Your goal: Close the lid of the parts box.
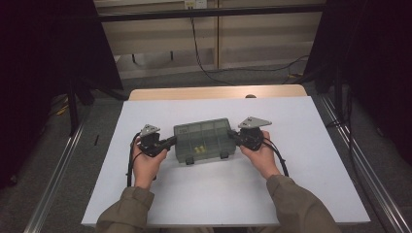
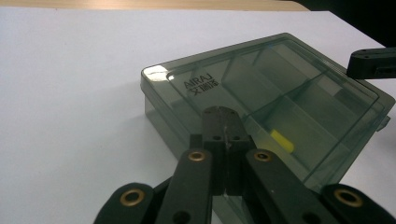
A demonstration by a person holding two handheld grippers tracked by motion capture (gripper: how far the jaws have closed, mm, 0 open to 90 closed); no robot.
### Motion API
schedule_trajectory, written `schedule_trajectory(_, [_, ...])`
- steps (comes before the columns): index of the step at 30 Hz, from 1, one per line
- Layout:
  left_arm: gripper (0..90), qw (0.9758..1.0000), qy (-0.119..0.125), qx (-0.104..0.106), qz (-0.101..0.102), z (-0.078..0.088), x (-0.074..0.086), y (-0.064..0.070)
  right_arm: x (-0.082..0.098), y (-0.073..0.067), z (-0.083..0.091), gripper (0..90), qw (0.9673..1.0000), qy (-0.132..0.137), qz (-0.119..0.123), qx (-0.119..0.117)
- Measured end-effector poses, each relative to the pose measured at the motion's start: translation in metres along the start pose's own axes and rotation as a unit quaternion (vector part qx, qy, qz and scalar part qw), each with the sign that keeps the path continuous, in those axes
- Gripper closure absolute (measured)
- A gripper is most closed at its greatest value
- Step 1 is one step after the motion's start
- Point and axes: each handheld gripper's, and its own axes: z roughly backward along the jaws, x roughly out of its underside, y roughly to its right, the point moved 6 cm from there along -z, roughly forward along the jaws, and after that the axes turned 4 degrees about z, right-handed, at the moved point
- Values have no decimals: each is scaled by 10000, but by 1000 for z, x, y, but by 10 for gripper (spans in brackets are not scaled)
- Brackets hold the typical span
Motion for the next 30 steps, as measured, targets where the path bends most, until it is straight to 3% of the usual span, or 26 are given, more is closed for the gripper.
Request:
schedule_trajectory(11, [900, 9997, -4, -100, -208, 0, 1, 2, 0, 0, 0, 900, 10000, -1, -20, 7])
schedule_trajectory(14, [900, 9996, -123, -129, -233, 1, 4, 2, 1, -1, 0, 900, 10000, -6, 0, 37])
schedule_trajectory(15, [900, 9995, -99, -142, -267, 1, 4, 2, 4, -2, -1, 900, 9999, -99, 63, 12])
schedule_trajectory(17, [900, 9997, -12, -100, -236, 1, 6, 2, 6, -5, -3, 900, 9999, 27, -26, -105])
schedule_trajectory(19, [900, 9994, 9, -135, -312, 2, 6, 2, 6, -7, -4, 900, 10000, 95, 19, -12])
schedule_trajectory(23, [900, 9995, -2, -103, -315, 2, 6, 2, 6, -5, -3, 900, 9999, 106, -72, -64])
schedule_trajectory(30, [900, 9995, 76, -112, -274, 2, 5, 1, 6, -5, -1, 900, 9999, 96, -28, -64])
